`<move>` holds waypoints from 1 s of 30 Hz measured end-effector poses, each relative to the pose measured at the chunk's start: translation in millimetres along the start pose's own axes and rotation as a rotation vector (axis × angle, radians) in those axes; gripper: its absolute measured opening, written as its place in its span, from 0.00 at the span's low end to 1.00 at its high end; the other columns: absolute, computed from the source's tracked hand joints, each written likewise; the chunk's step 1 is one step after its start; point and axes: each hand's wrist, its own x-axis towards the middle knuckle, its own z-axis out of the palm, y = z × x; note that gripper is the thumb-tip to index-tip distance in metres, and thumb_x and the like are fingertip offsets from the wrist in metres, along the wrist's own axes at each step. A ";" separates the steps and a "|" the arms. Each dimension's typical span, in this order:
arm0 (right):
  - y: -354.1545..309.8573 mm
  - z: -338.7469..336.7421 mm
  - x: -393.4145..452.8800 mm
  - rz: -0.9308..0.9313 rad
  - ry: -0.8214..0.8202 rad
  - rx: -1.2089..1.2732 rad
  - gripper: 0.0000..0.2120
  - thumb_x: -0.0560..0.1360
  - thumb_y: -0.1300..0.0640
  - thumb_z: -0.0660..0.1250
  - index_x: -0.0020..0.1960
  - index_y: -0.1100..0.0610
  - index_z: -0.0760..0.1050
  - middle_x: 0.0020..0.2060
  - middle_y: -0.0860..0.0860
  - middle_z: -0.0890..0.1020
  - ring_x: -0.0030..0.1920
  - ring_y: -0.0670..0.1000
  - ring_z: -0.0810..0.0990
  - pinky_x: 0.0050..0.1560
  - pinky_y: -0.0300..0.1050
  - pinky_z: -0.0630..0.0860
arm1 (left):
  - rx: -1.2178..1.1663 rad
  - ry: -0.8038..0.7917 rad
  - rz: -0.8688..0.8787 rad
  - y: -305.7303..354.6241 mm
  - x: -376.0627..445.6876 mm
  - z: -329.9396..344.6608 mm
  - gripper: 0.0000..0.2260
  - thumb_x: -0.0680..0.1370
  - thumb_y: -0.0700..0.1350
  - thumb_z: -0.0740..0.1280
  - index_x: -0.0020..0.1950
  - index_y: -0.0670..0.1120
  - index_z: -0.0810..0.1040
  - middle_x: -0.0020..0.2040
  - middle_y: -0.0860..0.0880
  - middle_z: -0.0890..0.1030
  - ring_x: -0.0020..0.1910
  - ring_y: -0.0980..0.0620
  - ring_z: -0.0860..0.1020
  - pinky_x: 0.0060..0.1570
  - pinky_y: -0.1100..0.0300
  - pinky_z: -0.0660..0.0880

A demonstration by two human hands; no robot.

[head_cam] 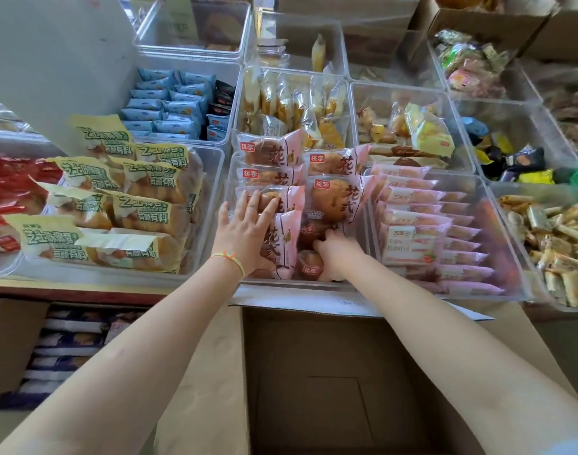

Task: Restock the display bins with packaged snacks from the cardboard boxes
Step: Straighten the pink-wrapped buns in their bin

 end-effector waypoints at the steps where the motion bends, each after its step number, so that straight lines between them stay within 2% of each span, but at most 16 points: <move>1: 0.1 -1.4 -2.7 -0.008 0.030 -0.012 0.34 0.71 0.46 0.74 0.73 0.53 0.67 0.68 0.58 0.68 0.67 0.61 0.68 0.64 0.57 0.73 | 0.010 0.000 -0.004 0.5 0.1 -0.5 0.57 0.67 0.70 0.71 0.79 0.55 0.33 0.81 0.44 0.42 0.79 0.41 0.41 0.76 0.38 0.44; 5: -4.2 1.1 -10.5 -0.045 0.062 -0.050 0.29 0.74 0.53 0.73 0.71 0.54 0.67 0.62 0.56 0.74 0.60 0.59 0.76 0.54 0.54 0.76 | 0.026 -0.008 -0.009 3.3 1.4 -0.8 0.57 0.67 0.70 0.71 0.79 0.54 0.35 0.81 0.43 0.43 0.79 0.41 0.42 0.76 0.38 0.44; 9: -0.6 -4.3 -8.7 -0.053 0.099 -0.061 0.25 0.74 0.53 0.72 0.69 0.54 0.69 0.60 0.55 0.76 0.59 0.58 0.76 0.53 0.54 0.76 | 0.049 0.001 -0.013 3.4 1.8 0.8 0.57 0.67 0.70 0.71 0.79 0.54 0.34 0.81 0.43 0.43 0.80 0.40 0.42 0.76 0.38 0.46; 13: 1.0 -13.4 2.3 -0.007 0.166 -0.121 0.31 0.72 0.58 0.73 0.72 0.55 0.66 0.65 0.56 0.71 0.63 0.60 0.72 0.58 0.57 0.76 | 0.048 -0.005 -0.002 3.1 0.4 -0.8 0.57 0.66 0.72 0.70 0.79 0.54 0.35 0.81 0.43 0.43 0.80 0.41 0.42 0.76 0.38 0.47; 17: 3.3 -13.3 6.8 0.016 0.122 -0.049 0.42 0.70 0.54 0.76 0.77 0.54 0.57 0.66 0.56 0.73 0.64 0.60 0.74 0.58 0.58 0.77 | 0.054 -0.023 0.005 4.6 -1.4 -2.2 0.57 0.66 0.72 0.69 0.79 0.53 0.35 0.81 0.43 0.42 0.79 0.40 0.42 0.75 0.38 0.47; 19: 7.3 -15.8 4.0 0.018 0.107 -0.028 0.43 0.69 0.51 0.78 0.76 0.53 0.59 0.65 0.56 0.75 0.63 0.59 0.75 0.56 0.55 0.76 | 0.032 -0.041 0.024 1.9 -2.1 -5.4 0.58 0.65 0.73 0.69 0.79 0.53 0.35 0.81 0.43 0.42 0.79 0.40 0.42 0.75 0.38 0.48; 21: 11.0 -19.9 -0.7 0.023 0.096 -0.006 0.40 0.69 0.48 0.78 0.74 0.54 0.62 0.63 0.55 0.75 0.62 0.59 0.76 0.55 0.54 0.76 | -0.018 -0.041 0.052 -2.8 -3.9 -9.2 0.56 0.65 0.72 0.70 0.80 0.54 0.39 0.81 0.43 0.43 0.80 0.40 0.43 0.75 0.39 0.50; 23: 12.7 -28.9 -4.4 0.023 0.104 0.087 0.30 0.72 0.51 0.75 0.70 0.54 0.67 0.61 0.54 0.76 0.59 0.58 0.77 0.55 0.53 0.78 | -0.070 0.013 0.085 -8.1 -8.7 -11.2 0.51 0.67 0.68 0.72 0.80 0.54 0.49 0.80 0.42 0.49 0.79 0.40 0.48 0.74 0.41 0.53; 26: 7.7 -57.3 -8.0 0.024 0.326 0.445 0.10 0.78 0.57 0.64 0.58 0.57 0.73 0.53 0.54 0.80 0.50 0.56 0.79 0.50 0.53 0.79 | -0.113 0.119 0.098 -13.5 -18.3 -11.3 0.41 0.67 0.65 0.74 0.75 0.54 0.62 0.74 0.43 0.63 0.73 0.41 0.61 0.70 0.46 0.59; 28: -2.5 -79.8 -8.5 0.019 0.528 0.666 0.08 0.79 0.57 0.62 0.57 0.58 0.73 0.48 0.53 0.80 0.46 0.54 0.78 0.46 0.50 0.77 | -0.109 0.137 0.100 -12.4 -22.1 -12.0 0.39 0.67 0.65 0.73 0.74 0.54 0.65 0.70 0.44 0.68 0.69 0.42 0.66 0.68 0.48 0.61; 30: -19.5 -95.8 -6.5 -0.054 0.599 0.706 0.13 0.79 0.52 0.66 0.60 0.57 0.72 0.50 0.51 0.78 0.48 0.52 0.78 0.45 0.48 0.76 | -0.100 0.145 0.104 -11.0 -24.3 -11.7 0.38 0.68 0.64 0.73 0.73 0.54 0.64 0.69 0.45 0.69 0.67 0.43 0.67 0.66 0.48 0.61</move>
